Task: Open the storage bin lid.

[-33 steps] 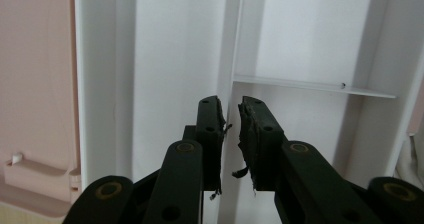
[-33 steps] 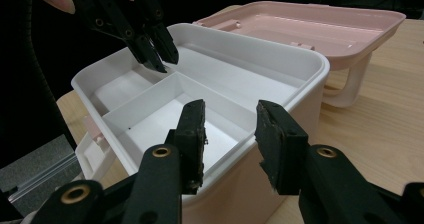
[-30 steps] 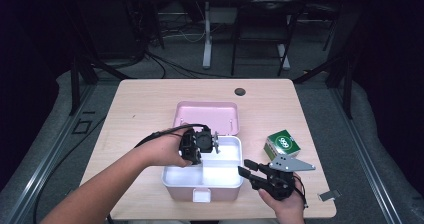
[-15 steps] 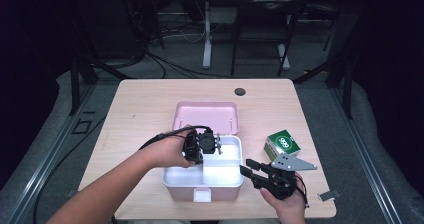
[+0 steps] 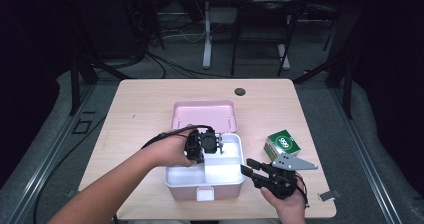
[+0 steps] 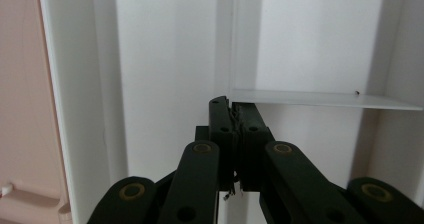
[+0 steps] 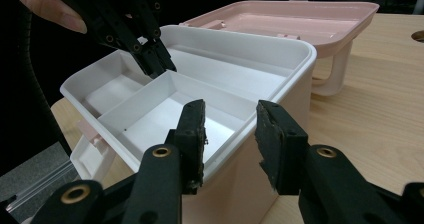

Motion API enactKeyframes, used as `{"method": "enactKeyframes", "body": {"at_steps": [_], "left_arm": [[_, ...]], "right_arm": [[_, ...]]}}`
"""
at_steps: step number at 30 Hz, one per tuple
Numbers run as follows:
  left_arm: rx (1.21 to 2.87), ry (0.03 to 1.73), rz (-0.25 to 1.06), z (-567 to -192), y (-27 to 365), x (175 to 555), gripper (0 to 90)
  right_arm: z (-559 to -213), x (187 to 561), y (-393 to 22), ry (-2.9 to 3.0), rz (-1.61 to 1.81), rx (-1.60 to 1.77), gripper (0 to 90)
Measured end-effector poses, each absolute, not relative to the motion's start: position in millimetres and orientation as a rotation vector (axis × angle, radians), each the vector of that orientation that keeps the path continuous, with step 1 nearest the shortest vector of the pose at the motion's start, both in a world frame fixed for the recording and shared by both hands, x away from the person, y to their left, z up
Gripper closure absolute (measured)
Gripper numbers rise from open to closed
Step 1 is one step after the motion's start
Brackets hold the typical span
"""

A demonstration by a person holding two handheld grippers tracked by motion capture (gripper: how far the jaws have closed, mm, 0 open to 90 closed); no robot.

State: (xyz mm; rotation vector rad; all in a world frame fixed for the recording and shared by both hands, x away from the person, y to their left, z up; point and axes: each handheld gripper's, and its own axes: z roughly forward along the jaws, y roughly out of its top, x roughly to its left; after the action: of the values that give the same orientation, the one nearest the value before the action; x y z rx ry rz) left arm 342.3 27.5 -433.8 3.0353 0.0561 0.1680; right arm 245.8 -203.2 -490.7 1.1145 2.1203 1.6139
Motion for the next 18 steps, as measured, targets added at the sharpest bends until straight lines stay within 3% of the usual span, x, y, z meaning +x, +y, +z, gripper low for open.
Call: {"method": "enactKeyframes", "body": {"at_steps": [18], "left_arm": [[3.074, -0.013, 0.162, -438.8, 24.2, 342.6, 87.4]], "right_arm": [[-490.5, 245.8, -206.1, 2.12, 1.612, 1.119, 64.1]]}}
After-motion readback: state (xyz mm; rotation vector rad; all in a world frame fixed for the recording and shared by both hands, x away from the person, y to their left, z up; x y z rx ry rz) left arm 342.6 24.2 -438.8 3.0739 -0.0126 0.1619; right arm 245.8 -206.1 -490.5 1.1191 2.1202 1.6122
